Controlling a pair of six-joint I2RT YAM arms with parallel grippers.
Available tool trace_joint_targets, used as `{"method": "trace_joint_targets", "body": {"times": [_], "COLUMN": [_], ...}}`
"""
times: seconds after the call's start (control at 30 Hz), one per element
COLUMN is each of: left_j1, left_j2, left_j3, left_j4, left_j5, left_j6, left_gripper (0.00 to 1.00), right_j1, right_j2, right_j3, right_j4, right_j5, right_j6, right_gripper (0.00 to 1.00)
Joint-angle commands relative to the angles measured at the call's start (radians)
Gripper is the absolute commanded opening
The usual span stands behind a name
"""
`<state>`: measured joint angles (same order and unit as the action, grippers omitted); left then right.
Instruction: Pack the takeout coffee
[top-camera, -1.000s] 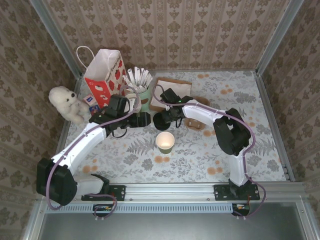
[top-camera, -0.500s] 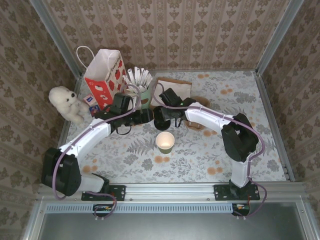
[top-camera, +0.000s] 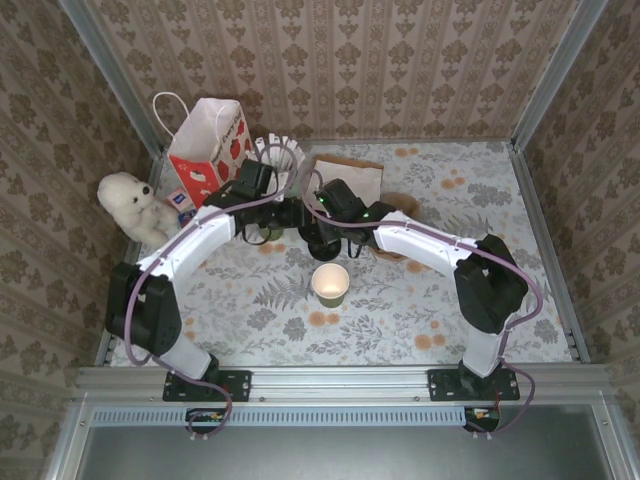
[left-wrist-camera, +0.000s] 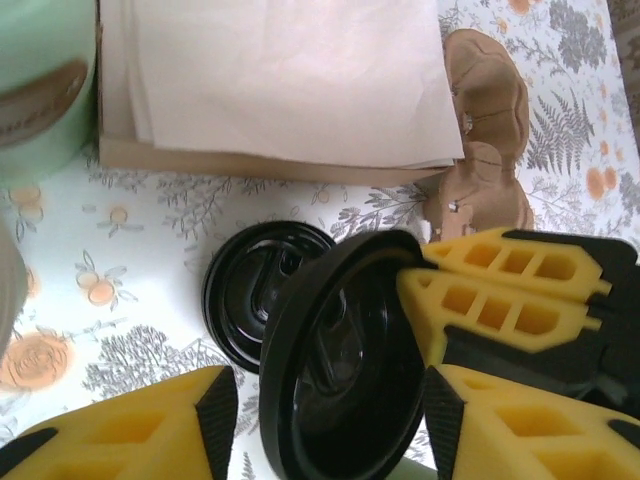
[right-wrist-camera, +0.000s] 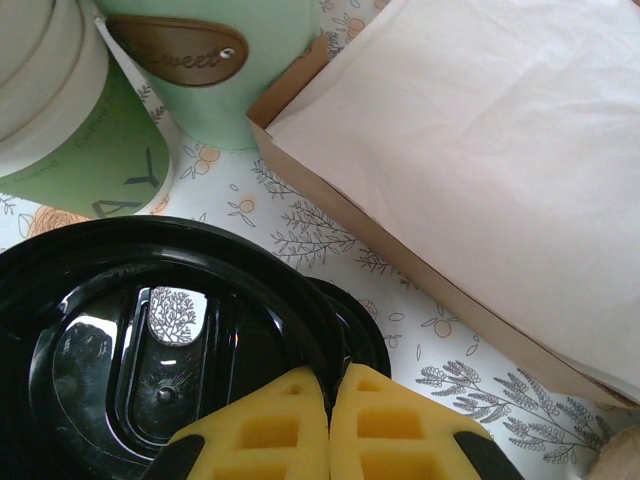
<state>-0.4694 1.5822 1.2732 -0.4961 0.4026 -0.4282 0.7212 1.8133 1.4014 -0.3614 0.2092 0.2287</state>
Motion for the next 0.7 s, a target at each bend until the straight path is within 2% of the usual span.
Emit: {"method": "trace_joint_targets", "body": {"times": [0.0, 0.3, 0.4, 0.6, 0.67], "left_j1": [0.006, -0.014, -0.018, -0.029, -0.031], "left_j2": [0.048, 0.121, 0.125, 0.134, 0.134], "left_j3": [0.078, 0.183, 0.186, 0.192, 0.193], "left_j4": [-0.137, -0.252, -0.256, -0.264, -0.268], "left_j5": [0.018, -0.019, -0.018, -0.019, -0.026], "left_j6": [0.131, 0.247, 0.256, 0.275, 0.281], "left_gripper": [0.51, 0.43, 0.35, 0.34, 0.29], "right_j1": [0.009, 0.016, 0.017, 0.021, 0.022], "right_j2": [-0.045, -0.043, -0.043, -0.047, -0.049], "right_j3": [-0.004, 0.027, 0.033, 0.041, 0.044], "right_j4": [0.012, -0.038, -0.045, -0.047, -0.049], "right_j5": [-0.022, -0.059, -0.064, -0.073, -0.073], "right_j6": [-0.057, -0.092, -0.096, -0.097, -0.097], "right_gripper": [0.08, 0.08, 0.08, 0.06, 0.06]}}
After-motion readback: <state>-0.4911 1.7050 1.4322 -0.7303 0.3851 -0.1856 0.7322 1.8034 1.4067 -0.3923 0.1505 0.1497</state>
